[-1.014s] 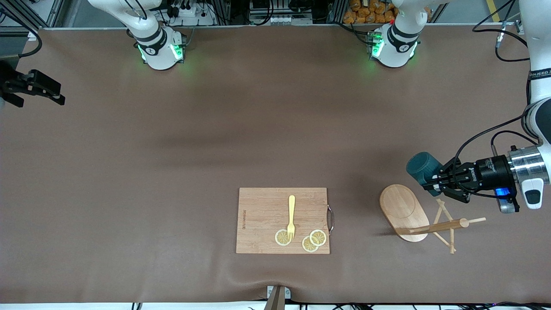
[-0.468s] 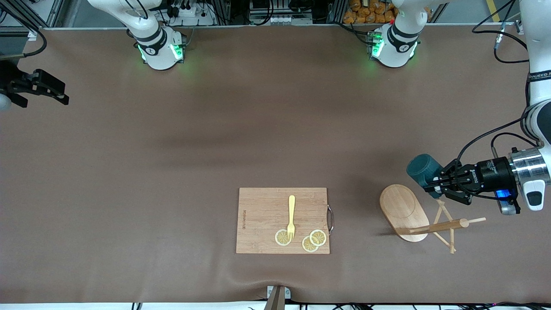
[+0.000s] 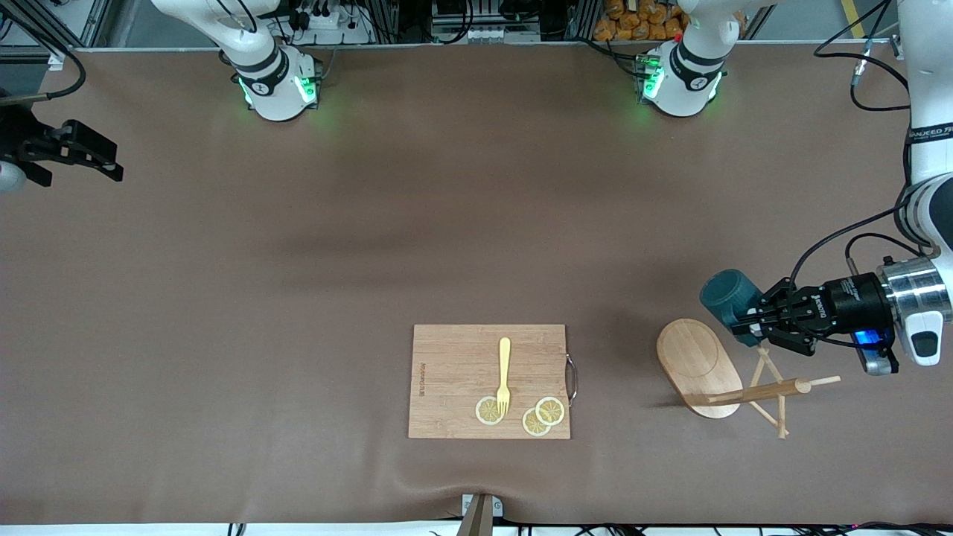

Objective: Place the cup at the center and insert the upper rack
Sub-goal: 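Hang the mug handle onto the stand peg with the left gripper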

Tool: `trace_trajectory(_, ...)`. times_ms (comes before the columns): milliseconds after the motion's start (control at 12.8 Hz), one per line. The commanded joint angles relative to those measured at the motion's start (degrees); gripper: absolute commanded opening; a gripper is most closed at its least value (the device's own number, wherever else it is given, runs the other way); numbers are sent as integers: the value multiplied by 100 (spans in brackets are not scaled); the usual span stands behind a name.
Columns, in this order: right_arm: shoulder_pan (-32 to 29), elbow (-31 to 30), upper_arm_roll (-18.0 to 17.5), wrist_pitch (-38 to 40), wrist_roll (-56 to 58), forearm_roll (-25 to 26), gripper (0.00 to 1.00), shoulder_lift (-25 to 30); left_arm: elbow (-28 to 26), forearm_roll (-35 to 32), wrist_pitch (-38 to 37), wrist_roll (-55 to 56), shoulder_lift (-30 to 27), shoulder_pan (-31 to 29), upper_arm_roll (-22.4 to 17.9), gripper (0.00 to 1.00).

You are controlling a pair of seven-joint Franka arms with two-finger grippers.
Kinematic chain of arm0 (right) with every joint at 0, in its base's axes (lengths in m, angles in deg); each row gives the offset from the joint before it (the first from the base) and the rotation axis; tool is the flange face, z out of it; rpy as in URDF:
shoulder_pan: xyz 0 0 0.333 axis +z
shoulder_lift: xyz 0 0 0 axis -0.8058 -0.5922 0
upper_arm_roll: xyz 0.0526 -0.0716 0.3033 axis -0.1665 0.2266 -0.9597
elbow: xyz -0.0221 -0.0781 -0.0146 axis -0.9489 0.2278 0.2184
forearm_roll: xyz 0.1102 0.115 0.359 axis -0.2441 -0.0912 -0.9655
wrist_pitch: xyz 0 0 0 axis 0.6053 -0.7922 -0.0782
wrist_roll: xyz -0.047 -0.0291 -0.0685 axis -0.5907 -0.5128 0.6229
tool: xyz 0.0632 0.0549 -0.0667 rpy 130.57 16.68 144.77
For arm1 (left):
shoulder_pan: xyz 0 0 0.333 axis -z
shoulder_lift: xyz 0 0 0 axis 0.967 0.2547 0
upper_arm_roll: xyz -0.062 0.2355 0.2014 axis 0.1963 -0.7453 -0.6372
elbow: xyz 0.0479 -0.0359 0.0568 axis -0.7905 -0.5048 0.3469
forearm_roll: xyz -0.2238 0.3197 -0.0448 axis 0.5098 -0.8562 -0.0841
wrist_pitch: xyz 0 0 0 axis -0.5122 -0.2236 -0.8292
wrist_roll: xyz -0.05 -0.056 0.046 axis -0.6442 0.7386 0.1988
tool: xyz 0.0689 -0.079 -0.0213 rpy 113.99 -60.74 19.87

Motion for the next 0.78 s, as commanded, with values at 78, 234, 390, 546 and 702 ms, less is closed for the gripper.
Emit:
trace_trajectory(78,122,20,13,-22,-21,105,100,0,314,282,-86,-138,275,-92,46,0)
trace_trajectory(234,149,20,22,-31,-21,114,100,-17,384,327,-86,-155,345,-145,46,0)
trace_trajectory(390,123,12,22,-31,-21,114,100,-17,420,327,-86,-190,415,-153,46,0)
trace_trajectory(546,105,20,22,-31,-21,114,100,-17,489,388,-86,-313,512,-171,46,0)
trace_trajectory(702,88,20,22,-22,-21,114,100,-17,551,441,-86,-349,600,-180,46,0)
